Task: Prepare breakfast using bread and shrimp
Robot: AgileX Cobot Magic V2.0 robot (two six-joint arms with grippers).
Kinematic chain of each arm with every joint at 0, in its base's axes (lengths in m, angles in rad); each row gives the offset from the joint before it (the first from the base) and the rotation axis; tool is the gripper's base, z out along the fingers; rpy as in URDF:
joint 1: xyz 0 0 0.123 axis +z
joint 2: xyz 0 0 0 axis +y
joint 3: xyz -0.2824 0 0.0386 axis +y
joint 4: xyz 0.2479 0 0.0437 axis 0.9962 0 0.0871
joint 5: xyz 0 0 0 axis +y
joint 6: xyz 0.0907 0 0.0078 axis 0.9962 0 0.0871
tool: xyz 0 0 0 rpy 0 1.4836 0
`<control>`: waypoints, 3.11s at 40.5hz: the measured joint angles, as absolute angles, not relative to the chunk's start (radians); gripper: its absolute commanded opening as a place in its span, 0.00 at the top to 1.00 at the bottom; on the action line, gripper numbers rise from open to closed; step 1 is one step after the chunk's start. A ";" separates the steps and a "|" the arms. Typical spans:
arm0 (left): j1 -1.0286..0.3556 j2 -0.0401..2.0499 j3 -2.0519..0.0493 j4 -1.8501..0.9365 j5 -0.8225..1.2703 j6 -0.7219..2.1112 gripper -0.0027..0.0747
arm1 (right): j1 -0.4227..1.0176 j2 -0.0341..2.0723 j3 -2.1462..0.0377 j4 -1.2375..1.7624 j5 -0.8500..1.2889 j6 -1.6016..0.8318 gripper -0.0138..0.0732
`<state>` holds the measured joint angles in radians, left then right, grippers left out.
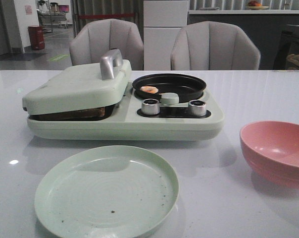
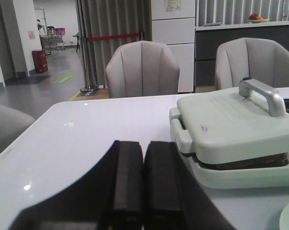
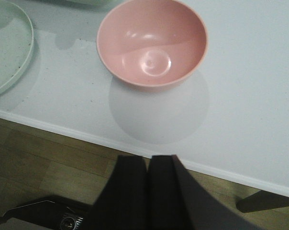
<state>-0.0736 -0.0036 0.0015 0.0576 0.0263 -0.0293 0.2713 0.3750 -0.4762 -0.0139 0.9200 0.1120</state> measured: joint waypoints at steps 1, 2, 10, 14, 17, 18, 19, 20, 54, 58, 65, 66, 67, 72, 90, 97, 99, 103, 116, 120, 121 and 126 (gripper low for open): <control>-0.074 -0.004 0.002 0.058 0.024 -0.029 0.84 | 0.271 0.375 -0.476 -0.014 0.920 0.112 0.82; -0.074 -0.004 0.002 0.058 0.022 -0.029 0.84 | 0.271 0.375 -0.476 -0.014 0.920 0.112 0.82; -0.074 -0.004 0.002 0.058 0.014 -0.029 0.84 | 0.271 0.375 -0.476 -0.014 0.920 0.112 0.82; -0.074 -0.004 0.002 0.058 0.014 -0.029 0.84 | 0.271 0.375 -0.476 -0.014 0.920 0.112 0.82; -0.074 -0.004 0.002 0.058 0.014 -0.029 0.84 | 0.271 0.375 -0.476 -0.014 0.920 0.112 0.82; -0.074 -0.004 0.002 0.058 0.014 -0.029 0.84 | 0.271 0.375 -0.476 -0.014 0.920 0.112 0.82; -0.074 -0.004 0.002 0.058 0.014 -0.029 0.84 | 0.271 0.375 -0.476 -0.014 0.920 0.112 0.82; -0.074 -0.004 0.002 0.058 0.014 -0.029 0.84 | 0.271 0.375 -0.476 -0.014 0.920 0.112 0.82; -0.074 -0.004 0.002 0.058 0.014 -0.029 0.84 | 0.271 0.317 -0.476 -0.076 0.881 0.099 0.82; -0.074 -0.004 0.002 0.058 0.014 -0.029 0.84 | 0.257 0.260 -0.476 -0.119 0.806 0.097 0.82; -0.074 -0.004 0.002 0.058 0.014 -0.029 0.84 | 0.165 0.168 -0.434 -0.135 0.648 0.096 0.82; -0.074 -0.004 0.002 0.058 0.014 -0.029 0.84 | 0.149 0.152 -0.415 -0.135 0.626 0.096 0.82; -0.074 -0.004 0.002 0.058 0.014 -0.029 0.84 | 0.138 0.139 -0.398 -0.137 0.598 0.096 0.82; -0.074 -0.004 0.002 0.058 0.014 -0.029 0.84 | 0.105 0.058 -0.271 -0.137 0.471 0.095 0.82; -0.074 -0.004 0.002 0.058 0.014 -0.029 0.84 | 0.055 -0.010 0.026 -0.133 0.127 0.095 0.82; -0.074 -0.004 0.002 0.058 0.014 -0.029 0.84 | 0.055 -0.010 0.027 -0.133 0.098 0.095 0.82; -0.074 -0.004 0.002 0.058 0.014 -0.029 0.84 | 0.055 -0.010 0.027 -0.133 0.097 0.095 0.82; -0.074 -0.004 0.002 0.058 0.014 -0.029 0.84 | 0.055 -0.010 0.027 -0.133 0.086 0.095 0.82; -0.074 -0.004 0.002 0.058 0.014 -0.029 0.84 | 0.050 -0.010 0.027 -0.008 0.062 0.042 0.82; -0.074 -0.004 0.002 0.058 0.014 -0.029 0.84 | 0.038 -0.010 0.027 0.000 0.061 0.040 0.82; -0.074 -0.004 0.002 0.058 0.014 -0.029 0.84 | 0.033 -0.010 0.027 0.000 0.061 0.040 0.82; -0.074 -0.004 0.002 0.058 0.014 -0.029 0.84 | 0.023 -0.010 0.027 0.000 0.070 0.040 0.82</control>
